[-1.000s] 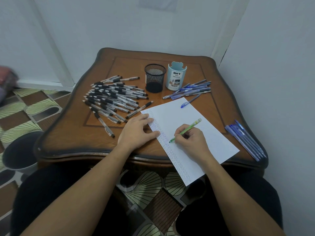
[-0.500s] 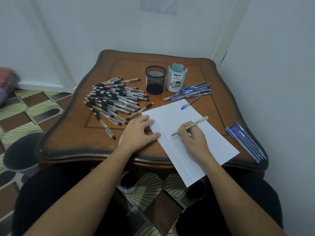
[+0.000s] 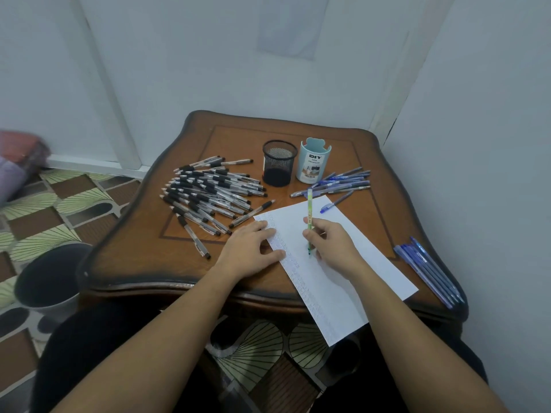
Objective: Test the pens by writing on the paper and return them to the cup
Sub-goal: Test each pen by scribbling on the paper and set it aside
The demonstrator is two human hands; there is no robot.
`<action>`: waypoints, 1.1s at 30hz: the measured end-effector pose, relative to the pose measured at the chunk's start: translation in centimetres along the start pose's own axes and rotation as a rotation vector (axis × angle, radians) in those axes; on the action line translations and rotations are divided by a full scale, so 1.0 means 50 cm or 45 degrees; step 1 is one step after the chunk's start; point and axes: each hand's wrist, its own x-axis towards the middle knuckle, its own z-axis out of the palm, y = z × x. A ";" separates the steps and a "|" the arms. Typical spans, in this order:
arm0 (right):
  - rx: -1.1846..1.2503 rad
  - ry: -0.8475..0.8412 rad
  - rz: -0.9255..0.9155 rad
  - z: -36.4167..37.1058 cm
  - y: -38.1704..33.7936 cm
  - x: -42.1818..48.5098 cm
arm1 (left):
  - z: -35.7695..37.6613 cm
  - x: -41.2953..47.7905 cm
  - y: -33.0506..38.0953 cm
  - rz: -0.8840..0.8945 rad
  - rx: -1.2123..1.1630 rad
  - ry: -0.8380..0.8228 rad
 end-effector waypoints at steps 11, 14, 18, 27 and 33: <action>-0.229 -0.158 -0.302 0.081 -0.118 0.065 | -0.119 -0.039 -0.080 -0.033 -0.219 0.245; -0.287 -0.235 -0.434 0.143 -0.174 0.083 | -0.173 -0.082 -0.155 -0.143 -0.174 0.390; -0.346 -0.383 -0.562 0.271 -0.267 0.100 | -0.234 -0.165 -0.277 -0.340 -0.119 0.490; -0.326 -0.711 -0.644 0.570 -0.444 0.087 | -0.311 -0.340 -0.470 -0.691 -0.089 0.634; -0.473 -0.791 -0.601 0.689 -0.489 0.090 | -0.312 -0.383 -0.535 -0.822 -0.114 0.656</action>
